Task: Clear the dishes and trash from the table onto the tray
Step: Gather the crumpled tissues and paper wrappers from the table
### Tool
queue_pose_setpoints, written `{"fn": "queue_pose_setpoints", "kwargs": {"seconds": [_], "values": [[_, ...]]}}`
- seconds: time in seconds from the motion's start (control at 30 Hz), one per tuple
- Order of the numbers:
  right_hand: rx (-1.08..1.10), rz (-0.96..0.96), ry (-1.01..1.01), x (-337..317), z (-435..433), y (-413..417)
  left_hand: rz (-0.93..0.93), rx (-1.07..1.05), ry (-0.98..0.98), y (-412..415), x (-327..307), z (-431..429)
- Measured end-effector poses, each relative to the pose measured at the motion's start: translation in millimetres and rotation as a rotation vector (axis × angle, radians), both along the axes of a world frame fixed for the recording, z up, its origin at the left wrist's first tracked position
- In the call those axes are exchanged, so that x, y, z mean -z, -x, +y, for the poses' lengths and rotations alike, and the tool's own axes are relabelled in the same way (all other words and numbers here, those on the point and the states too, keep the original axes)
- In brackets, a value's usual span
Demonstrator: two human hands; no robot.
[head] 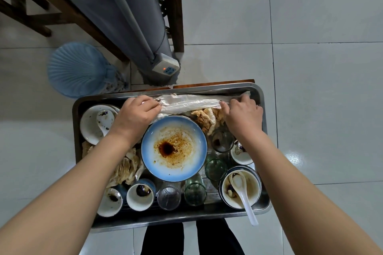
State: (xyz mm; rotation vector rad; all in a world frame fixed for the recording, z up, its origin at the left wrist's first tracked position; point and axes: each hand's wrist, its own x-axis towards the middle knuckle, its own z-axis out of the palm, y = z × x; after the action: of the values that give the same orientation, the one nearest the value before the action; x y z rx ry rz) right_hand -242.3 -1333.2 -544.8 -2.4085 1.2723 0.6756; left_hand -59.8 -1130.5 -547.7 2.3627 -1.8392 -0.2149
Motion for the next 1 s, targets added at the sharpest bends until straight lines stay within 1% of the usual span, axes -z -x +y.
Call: {"fn": "queue_pose_setpoints", "kwargs": {"seconds": [0.1,0.2,0.3,0.4,0.5,0.73,0.87,1.0], "values": [[0.022,-0.063,0.008,0,-1,4,-0.013,-0.009,-0.02,1,2,-2],[0.078,-0.183,0.07,-1,-1,8,-0.023,-0.028,-0.025,3,1,-2],[0.1,-0.246,0.133,-4,-1,8,-0.023,-0.109,0.002,6,-1,-2],[0.091,-0.248,0.179,-6,-2,7,-0.008,-0.188,0.047,10,-5,-4],[0.07,-0.223,0.173,-5,-4,5,-0.007,-0.186,0.082,13,-9,-7],[0.02,-0.137,0.189,-8,0,9,-0.024,-0.175,0.023,14,-8,-6],[0.029,-0.138,0.116,-3,-1,15,-0.023,-0.19,-0.018,13,-8,-5],[0.023,-0.201,0.031,1,-2,14,-0.008,-0.202,0.01,11,-8,-5]]}}
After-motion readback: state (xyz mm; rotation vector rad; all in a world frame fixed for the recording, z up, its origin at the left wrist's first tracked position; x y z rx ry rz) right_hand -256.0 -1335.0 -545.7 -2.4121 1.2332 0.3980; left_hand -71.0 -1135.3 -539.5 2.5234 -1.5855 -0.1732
